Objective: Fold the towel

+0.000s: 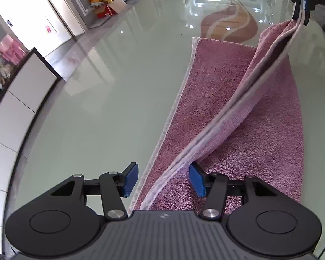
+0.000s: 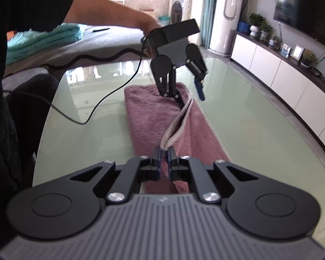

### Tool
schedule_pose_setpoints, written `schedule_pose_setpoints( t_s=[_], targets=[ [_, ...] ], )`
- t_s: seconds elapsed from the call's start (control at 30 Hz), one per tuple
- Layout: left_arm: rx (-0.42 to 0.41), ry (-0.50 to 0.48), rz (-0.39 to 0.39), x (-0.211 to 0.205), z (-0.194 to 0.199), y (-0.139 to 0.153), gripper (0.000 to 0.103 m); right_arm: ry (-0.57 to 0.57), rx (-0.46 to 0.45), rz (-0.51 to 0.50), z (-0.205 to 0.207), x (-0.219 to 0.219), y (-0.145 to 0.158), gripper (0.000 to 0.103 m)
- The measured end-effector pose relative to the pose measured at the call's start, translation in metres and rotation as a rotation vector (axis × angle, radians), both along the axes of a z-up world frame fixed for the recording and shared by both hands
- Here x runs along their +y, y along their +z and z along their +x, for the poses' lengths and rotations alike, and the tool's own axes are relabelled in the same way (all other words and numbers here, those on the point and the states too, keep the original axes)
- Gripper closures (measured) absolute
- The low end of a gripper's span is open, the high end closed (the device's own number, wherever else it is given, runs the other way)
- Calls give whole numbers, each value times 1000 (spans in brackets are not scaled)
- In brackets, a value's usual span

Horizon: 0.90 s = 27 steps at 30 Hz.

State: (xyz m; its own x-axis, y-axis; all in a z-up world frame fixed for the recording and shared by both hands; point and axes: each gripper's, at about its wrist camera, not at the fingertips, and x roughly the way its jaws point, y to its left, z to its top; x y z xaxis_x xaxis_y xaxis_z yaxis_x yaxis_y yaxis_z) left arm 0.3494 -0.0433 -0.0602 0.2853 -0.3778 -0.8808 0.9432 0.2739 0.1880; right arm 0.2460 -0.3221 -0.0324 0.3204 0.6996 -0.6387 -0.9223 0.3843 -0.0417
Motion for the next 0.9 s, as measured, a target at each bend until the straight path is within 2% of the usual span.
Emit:
schedule_pose_setpoints(
  t_s=[0.17,0.33,0.43,0.6,0.67,0.7,0.73,0.83,0.9],
  targets=[
    [75,19,-6,11,4,-2,47,-46,-3,27,3,-11,3,97],
    [111,41,0,21,6,-6,45,-83,-2,41,10,-21,3,97],
    [122,55,10,26,10,-8,39,-82,0,39,11,-22,3,97],
    [149,80,22,35,22,-11,38,-79,1,37,10,-20,2,97],
    [171,85,20,38,29,-10,44,-80,1,38,10,-20,2,97],
    [179,79,17,39,29,-9,56,-81,0,37,10,-21,2,97],
    [188,74,15,39,30,-8,61,-81,2,35,10,-21,1,97],
    [199,65,17,40,32,-6,72,-81,6,30,10,-21,-1,97],
    [206,60,19,41,32,-4,74,-81,7,26,11,-22,-1,97]
  ],
)
